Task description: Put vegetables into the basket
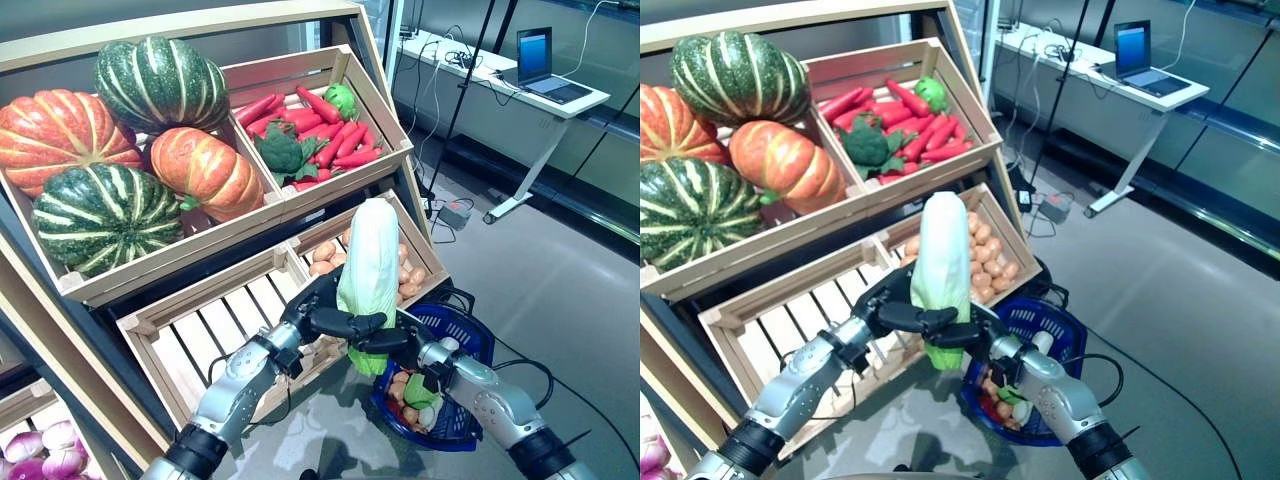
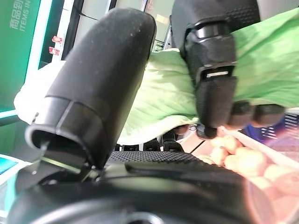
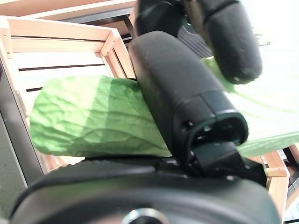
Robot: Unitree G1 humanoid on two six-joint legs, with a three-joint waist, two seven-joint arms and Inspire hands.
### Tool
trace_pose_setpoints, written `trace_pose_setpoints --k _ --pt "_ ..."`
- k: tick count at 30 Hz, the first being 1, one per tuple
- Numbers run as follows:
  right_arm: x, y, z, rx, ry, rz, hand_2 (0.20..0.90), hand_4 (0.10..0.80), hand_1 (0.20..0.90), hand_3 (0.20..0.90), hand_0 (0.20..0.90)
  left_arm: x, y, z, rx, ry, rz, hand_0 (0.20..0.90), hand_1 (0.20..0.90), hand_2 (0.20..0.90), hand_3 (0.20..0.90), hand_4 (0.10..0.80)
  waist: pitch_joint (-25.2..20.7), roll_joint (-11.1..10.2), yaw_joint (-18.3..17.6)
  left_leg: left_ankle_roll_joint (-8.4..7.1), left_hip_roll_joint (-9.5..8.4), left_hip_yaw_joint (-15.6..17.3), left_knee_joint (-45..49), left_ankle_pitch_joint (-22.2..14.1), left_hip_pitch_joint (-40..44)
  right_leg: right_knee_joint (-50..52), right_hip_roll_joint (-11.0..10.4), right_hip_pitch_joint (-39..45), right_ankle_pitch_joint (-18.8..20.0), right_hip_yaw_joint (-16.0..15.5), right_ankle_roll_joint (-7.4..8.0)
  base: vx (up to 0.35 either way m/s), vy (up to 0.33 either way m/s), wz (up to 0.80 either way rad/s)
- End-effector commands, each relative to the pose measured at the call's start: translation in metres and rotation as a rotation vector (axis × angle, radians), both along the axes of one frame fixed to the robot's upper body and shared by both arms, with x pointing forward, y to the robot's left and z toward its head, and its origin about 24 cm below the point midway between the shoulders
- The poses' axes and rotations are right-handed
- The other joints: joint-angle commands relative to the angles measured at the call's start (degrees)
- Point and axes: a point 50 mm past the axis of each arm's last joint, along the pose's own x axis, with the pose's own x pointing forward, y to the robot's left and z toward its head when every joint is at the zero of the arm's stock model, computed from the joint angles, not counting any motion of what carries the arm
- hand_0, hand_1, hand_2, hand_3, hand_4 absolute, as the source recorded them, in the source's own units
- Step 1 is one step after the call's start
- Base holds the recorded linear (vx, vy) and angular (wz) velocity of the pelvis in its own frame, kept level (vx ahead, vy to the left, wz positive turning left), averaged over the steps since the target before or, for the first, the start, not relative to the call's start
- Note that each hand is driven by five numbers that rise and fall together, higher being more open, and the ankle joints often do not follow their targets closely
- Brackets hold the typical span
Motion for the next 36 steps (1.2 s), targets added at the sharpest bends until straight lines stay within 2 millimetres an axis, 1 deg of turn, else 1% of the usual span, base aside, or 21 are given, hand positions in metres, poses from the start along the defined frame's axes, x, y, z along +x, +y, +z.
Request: trace_pose_setpoints --k 1,8,11,12,14,17,20,23,25,26,29,30,31,32,33,34,36 --pt "0.026 -0.028 0.037 0.129 -0.222 -0.184 0.300 0.400 0.300 0.300 0.300 0.018 0.019 0.030 -0.043 -0.177 0.108 0.900 0.900 0.900 0.900 0.800 -3.2 0.3 0.4 0.76 0.30 1.0 0.1 -6.2 0.7 0.1 0.9 -1.3 0.4 0.8 -2.62 0.004 -0.005 -0.07" --pt "0.014 -0.063 0.014 0.079 -0.143 -0.345 0.300 0.400 0.300 0.300 0.300 0.017 0.054 0.028 -0.018 -0.180 0.258 0.900 0.900 0.900 0.900 0.800 -2.9 0.5 -0.7 0.75 0.57 1.8 0.1 -6.1 0.9 0.1 1.1 -1.5 0.6 1.6 -2.73 0.001 -0.005 -0.07" --pt "0.006 -0.082 0.003 0.059 -0.098 -0.437 0.300 0.400 0.300 0.300 0.300 0.016 0.072 0.028 -0.031 -0.179 0.349 0.900 0.900 0.900 0.900 0.800 -2.8 0.3 -1.2 0.68 0.65 2.0 0.1 -6.1 0.8 0.1 1.2 -1.6 0.6 2.0 -2.75 0.001 -0.020 -0.05" --pt "0.005 -0.085 0.002 0.057 -0.094 -0.445 0.300 0.400 0.300 0.300 0.300 0.016 0.073 0.028 -0.032 -0.178 0.355 0.900 0.900 0.900 0.900 0.800 -2.8 0.3 -1.3 0.67 0.66 2.1 0.1 -6.1 0.8 0.1 1.2 -1.6 0.6 2.0 -2.75 0.000 0.000 0.00" --pt "0.001 -0.099 -0.005 0.043 -0.065 -0.520 0.300 0.400 0.300 0.300 0.300 0.017 0.083 0.028 -0.030 -0.178 0.410 0.900 0.900 0.900 0.900 0.800 -2.7 0.3 -1.6 0.58 0.74 2.3 0.1 -6.1 0.8 0.1 1.2 -1.7 0.7 2.2 -2.79 -0.003 -0.017 -0.02" --pt "-0.003 -0.115 -0.010 0.038 -0.045 -0.610 0.300 0.400 0.300 0.300 0.300 0.017 0.089 0.025 -0.022 -0.168 0.447 0.900 0.900 0.900 0.900 0.800 -2.4 0.3 -1.8 0.41 0.82 2.5 0.1 -6.1 0.8 0.1 1.3 -1.9 0.7 2.4 -2.80 -0.011 -0.047 -0.11" --pt "-0.004 -0.131 -0.014 0.051 -0.033 -0.711 0.300 0.400 0.300 0.300 0.300 0.014 0.092 0.016 -0.021 -0.127 0.464 0.900 0.900 0.900 0.900 0.800 -2.2 0.4 -1.5 0.31 0.89 2.4 0.1 -6.2 0.7 0.1 1.4 -1.9 0.7 2.3 -2.86 0.005 -0.063 -0.06" --pt "-0.006 -0.138 -0.016 0.071 -0.031 -0.770 0.300 0.400 0.300 0.300 0.300 0.010 0.091 0.005 -0.027 -0.080 0.462 0.900 0.900 0.900 0.900 0.800 -2.1 0.4 -1.1 0.28 0.95 2.3 0.1 -6.2 0.7 0.1 1.4 -1.9 0.7 2.2 -2.91 0.019 -0.072 -0.01" --pt "-0.009 -0.146 -0.021 0.089 -0.024 -0.832 0.300 0.400 0.300 0.300 0.300 0.005 0.090 -0.005 -0.033 -0.034 0.447 0.900 0.900 0.900 0.900 0.800 -1.8 0.5 -0.7 0.22 0.93 2.2 0.1 -6.2 0.5 0.1 1.3 -1.9 0.6 1.7 -2.93 0.026 -0.106 0.00" --pt "-0.011 -0.150 -0.025 0.116 -0.007 -0.900 0.300 0.400 0.300 0.300 0.300 0.000 0.089 -0.013 -0.050 0.010 0.443 0.900 0.900 0.900 0.900 0.800 -1.5 0.7 -0.2 0.24 0.87 1.9 0.1 -6.2 0.4 0.1 1.3 -1.9 0.6 1.4 -2.96 0.031 -0.131 0.01" --pt "-0.009 -0.154 -0.031 0.126 0.016 -0.952 0.300 0.400 0.300 0.300 0.300 -0.002 0.087 -0.021 -0.071 0.052 0.446 0.900 0.900 0.900 0.900 0.800 -0.6 1.0 0.5 0.19 0.79 1.8 0.1 -5.9 -0.1 0.1 1.2 -2.2 0.6 0.7 -3.15 -0.003 -0.085 0.01" --pt "-0.004 -0.156 -0.030 0.122 0.014 -0.969 0.300 0.400 0.300 0.300 0.300 0.000 0.084 -0.022 -0.088 0.062 0.447 0.900 0.900 0.900 0.900 0.800 0.4 1.3 0.9 0.12 0.66 1.6 0.1 -5.4 -0.7 0.1 1.1 -2.7 0.7 0.3 -3.33 -0.127 -0.083 0.03" --pt "0.008 -0.160 -0.023 0.110 -0.005 -0.998 0.300 0.400 0.300 0.300 0.300 0.006 0.078 -0.020 -0.108 0.064 0.437 0.900 0.900 0.900 0.900 0.800 2.0 1.7 1.6 -0.06 0.49 1.3 0.9 -4.7 -2.3 1.8 0.8 -4.6 0.3 -0.1 -3.54 -0.175 -0.082 0.04" --pt "0.014 -0.162 -0.019 0.109 -0.018 -1.008 0.300 0.400 0.300 0.300 0.300 0.009 0.076 -0.018 -0.112 0.053 0.431 0.900 0.900 0.900 0.900 0.800 2.9 1.8 1.8 -0.15 0.43 1.3 2.5 -5.0 -3.6 2.9 0.6 -5.6 0.1 -0.3 -3.64 -0.338 -0.077 0.08" --pt "0.033 -0.169 -0.001 0.109 -0.070 -1.035 0.300 0.400 0.300 0.300 0.300 0.020 0.069 -0.008 -0.123 0.006 0.405 0.900 0.900 0.900 0.900 0.800 5.9 2.1 2.1 -0.40 0.24 0.9 8.1 -6.0 -8.3 6.5 0.0 -9.0 -0.8 -0.8 -4.02 -0.446 -0.072 0.10" --pt "0.054 -0.174 0.020 0.106 -0.127 -1.065 0.300 0.400 0.300 0.300 0.300 0.032 0.060 0.005 -0.124 -0.049 0.370 0.900 0.900 0.900 0.900 0.800 9.4 2.5 2.6 -0.72 0.10 0.3 12.6 -6.8 -12.3 10.2 -0.5 -12.0 -1.7 -1.5 -4.48 -0.486 -0.068 0.18" --pt "0.073 -0.176 0.044 0.112 -0.192 -1.083 0.300 0.400 0.300 0.300 0.300 0.041 0.055 0.020 -0.138 -0.109 0.345 0.900 0.900 0.900 0.900 0.800 13.0 3.4 2.6 -0.46 0.33 0.9 19.4 -8.5 -17.3 16.9 -1.3 -17.0 -3.6 -2.3 -5.21 -0.345 -0.021 0.27"
